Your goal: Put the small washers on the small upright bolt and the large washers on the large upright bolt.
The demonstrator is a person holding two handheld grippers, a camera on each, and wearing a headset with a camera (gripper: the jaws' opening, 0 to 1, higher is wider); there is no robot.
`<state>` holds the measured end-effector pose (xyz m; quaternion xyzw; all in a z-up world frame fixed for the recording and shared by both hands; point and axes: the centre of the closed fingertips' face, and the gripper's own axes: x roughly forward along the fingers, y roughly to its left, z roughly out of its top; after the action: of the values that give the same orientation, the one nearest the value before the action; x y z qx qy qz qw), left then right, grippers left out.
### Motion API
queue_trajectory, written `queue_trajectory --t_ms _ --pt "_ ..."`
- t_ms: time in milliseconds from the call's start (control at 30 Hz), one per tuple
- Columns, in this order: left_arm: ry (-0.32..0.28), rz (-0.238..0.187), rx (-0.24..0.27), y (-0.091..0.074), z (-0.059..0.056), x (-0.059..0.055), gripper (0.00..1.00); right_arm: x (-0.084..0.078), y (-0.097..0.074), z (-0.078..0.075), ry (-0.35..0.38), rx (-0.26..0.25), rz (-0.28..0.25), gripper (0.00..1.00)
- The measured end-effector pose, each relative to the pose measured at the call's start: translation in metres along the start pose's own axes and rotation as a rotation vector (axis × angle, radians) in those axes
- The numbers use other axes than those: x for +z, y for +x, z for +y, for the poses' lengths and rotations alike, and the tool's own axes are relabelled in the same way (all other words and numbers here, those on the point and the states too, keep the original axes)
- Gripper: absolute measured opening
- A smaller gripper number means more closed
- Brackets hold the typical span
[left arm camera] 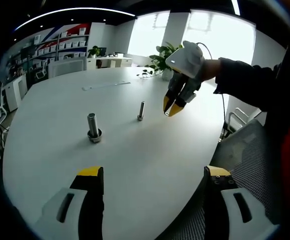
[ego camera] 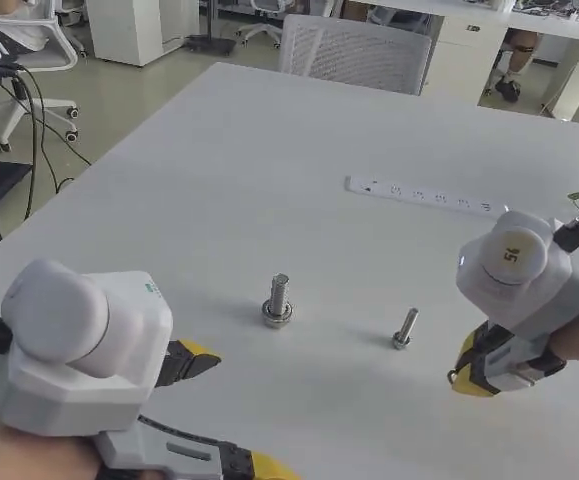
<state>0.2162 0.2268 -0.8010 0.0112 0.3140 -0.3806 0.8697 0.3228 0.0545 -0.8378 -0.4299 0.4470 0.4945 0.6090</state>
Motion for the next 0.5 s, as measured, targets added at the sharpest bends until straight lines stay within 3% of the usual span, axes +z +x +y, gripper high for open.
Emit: queue_trajectory --t_ms 500 --pt "-0.005 -0.005 0.006 0.0 0.001 0.0 0.82 0.027 -0.027 -0.02 -0.053 -0.053 -0.024 0.13"
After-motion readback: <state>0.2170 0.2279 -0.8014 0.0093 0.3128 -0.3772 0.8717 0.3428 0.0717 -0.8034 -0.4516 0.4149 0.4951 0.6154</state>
